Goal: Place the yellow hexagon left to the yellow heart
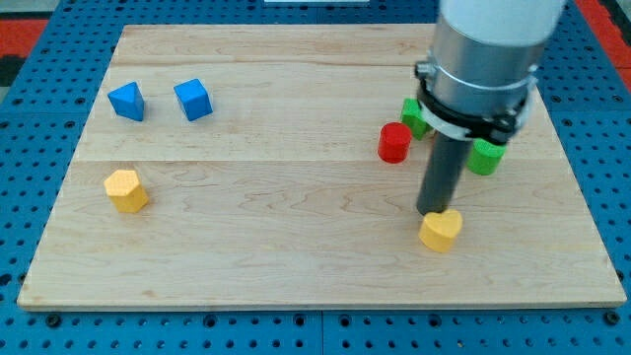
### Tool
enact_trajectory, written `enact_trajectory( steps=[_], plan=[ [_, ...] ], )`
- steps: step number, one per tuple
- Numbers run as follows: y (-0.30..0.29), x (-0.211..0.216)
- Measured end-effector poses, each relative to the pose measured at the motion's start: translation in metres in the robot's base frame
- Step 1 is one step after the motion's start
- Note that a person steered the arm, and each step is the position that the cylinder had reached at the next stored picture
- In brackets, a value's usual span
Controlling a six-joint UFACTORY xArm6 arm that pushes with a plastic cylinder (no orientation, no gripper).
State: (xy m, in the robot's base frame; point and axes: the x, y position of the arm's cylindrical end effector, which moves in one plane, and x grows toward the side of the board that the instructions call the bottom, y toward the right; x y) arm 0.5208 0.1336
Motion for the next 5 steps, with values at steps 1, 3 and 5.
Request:
enact_trajectory(
  steps=[1, 3, 5],
  plan=[
    [-0.013, -0.004],
    [-0.163, -0.052],
    [-0.318, -0.074]
  ],
)
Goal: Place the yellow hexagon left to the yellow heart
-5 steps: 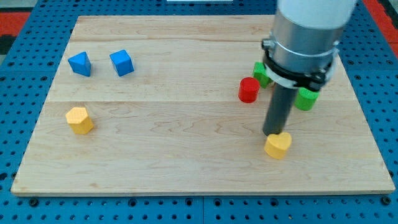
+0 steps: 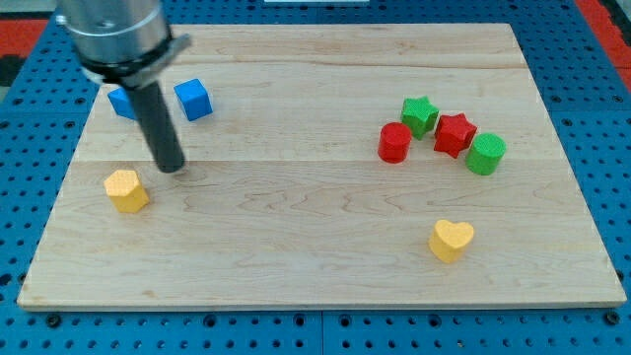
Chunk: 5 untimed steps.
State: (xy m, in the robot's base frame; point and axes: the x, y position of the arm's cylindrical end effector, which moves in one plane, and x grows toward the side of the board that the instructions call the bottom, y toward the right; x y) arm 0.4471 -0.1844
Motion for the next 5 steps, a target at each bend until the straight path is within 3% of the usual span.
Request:
enact_trajectory(
  steps=[1, 2, 3, 4, 5],
  plan=[
    [-0.056, 0.003],
    [-0.065, 0.007],
    [0.011, 0.046],
    [0.015, 0.068],
    [-0.065, 0.072]
  ],
)
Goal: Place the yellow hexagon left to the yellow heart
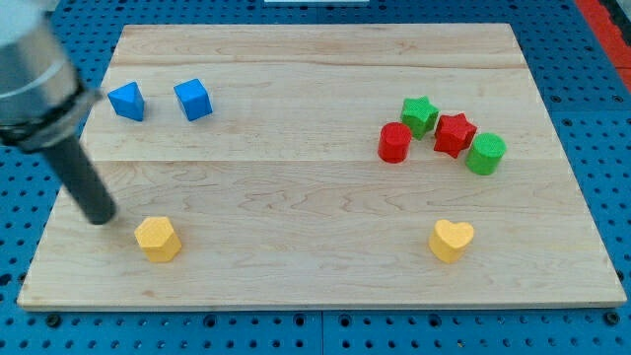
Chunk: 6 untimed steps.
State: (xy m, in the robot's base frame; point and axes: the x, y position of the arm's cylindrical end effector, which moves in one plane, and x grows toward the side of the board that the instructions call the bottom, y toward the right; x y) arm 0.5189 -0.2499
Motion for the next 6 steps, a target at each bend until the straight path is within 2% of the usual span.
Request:
enact_trajectory(
  steps=[1, 2, 3, 4, 6],
  plan=[
    [0.057, 0.024],
    [0.166, 0.038],
    [0.197, 0.046],
    [0.155, 0.063],
    [0.31, 0.064]
  ],
)
